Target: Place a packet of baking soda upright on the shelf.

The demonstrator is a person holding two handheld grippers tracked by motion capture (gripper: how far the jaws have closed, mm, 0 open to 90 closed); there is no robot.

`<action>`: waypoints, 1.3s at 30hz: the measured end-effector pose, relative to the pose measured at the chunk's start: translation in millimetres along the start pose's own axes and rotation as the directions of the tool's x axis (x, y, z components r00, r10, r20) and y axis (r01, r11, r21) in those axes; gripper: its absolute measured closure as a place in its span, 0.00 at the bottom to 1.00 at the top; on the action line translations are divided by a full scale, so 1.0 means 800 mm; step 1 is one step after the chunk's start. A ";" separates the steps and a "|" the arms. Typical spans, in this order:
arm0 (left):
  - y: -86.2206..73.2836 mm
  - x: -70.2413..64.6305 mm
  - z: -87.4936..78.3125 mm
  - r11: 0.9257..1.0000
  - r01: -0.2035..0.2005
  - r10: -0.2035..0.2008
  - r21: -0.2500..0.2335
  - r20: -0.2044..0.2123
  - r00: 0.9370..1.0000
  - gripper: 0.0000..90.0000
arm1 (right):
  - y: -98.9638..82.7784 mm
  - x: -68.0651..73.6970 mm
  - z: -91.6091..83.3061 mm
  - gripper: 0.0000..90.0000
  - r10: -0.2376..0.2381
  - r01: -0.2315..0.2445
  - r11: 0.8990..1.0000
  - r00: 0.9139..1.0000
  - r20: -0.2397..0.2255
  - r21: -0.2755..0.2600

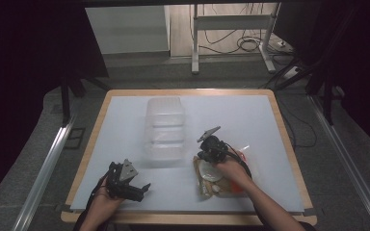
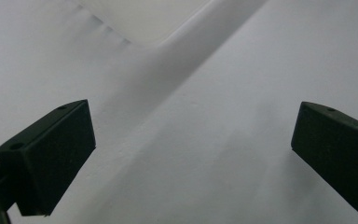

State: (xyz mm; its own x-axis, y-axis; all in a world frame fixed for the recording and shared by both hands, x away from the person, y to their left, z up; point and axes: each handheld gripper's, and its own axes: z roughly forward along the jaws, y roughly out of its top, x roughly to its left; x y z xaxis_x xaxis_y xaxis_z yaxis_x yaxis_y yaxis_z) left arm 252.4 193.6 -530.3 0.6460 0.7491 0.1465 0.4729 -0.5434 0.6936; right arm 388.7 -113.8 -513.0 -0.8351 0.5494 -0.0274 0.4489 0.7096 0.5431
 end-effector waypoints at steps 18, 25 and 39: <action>0.000 -0.001 -0.001 1.000 -0.004 0.004 -0.005 0.001 1.000 0.00 | -0.032 -0.019 -0.067 0.41 0.039 -0.034 0.997 0.996 0.075 -0.075; 0.000 -0.001 -0.002 1.000 -0.011 0.011 -0.003 0.001 1.000 0.00 | -0.067 -0.029 -0.107 0.21 0.091 -0.074 0.989 0.988 0.129 -0.130; 0.001 -0.002 -0.002 1.000 -0.014 0.014 -0.007 -0.004 1.000 0.00 | -0.135 -0.036 -0.145 0.11 0.222 -0.193 0.967 0.959 0.174 -0.168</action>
State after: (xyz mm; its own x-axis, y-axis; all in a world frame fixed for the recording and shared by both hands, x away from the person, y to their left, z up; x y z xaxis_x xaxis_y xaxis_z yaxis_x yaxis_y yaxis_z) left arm 250.5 192.4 -529.2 0.6502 0.7429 0.1594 0.4591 -0.5513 0.6966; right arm 327.8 -257.6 -474.0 -0.6458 0.7617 -0.0520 0.5421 0.5055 0.6712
